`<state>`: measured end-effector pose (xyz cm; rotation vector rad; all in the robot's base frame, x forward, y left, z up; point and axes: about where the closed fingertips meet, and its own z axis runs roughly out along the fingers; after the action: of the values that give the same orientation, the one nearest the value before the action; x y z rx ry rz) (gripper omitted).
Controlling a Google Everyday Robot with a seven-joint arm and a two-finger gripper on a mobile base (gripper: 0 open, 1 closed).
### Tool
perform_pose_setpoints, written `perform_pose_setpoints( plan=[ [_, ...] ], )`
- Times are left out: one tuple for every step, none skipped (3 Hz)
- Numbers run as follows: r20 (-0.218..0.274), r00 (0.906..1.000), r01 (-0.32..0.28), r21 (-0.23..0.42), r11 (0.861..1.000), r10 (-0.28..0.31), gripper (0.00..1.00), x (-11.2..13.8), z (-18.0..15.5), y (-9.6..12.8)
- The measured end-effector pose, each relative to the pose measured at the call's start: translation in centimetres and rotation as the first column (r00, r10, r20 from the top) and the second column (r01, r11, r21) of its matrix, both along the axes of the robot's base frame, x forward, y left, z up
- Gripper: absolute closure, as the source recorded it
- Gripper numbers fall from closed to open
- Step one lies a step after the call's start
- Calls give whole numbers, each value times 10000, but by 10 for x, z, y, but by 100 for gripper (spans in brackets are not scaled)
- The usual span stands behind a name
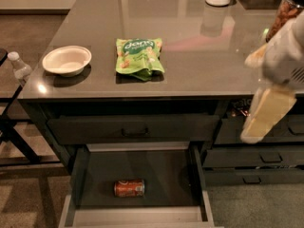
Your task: Pick coke can from middle drawer and place on counter
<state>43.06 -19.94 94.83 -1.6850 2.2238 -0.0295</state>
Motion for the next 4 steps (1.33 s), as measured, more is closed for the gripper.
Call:
perform_pose_setpoints(
  plan=[
    [-820,9966,-14,620,9981,65,0,-6,-70,25],
    [-1749,9846,106,925,9957,58,0,-9,-124,47],
    [-1893,9819,153,931,9955,27,0,-11,-131,48],
    [-2227,9749,246,1116,9934,9,0,-17,-149,51]
  ],
)
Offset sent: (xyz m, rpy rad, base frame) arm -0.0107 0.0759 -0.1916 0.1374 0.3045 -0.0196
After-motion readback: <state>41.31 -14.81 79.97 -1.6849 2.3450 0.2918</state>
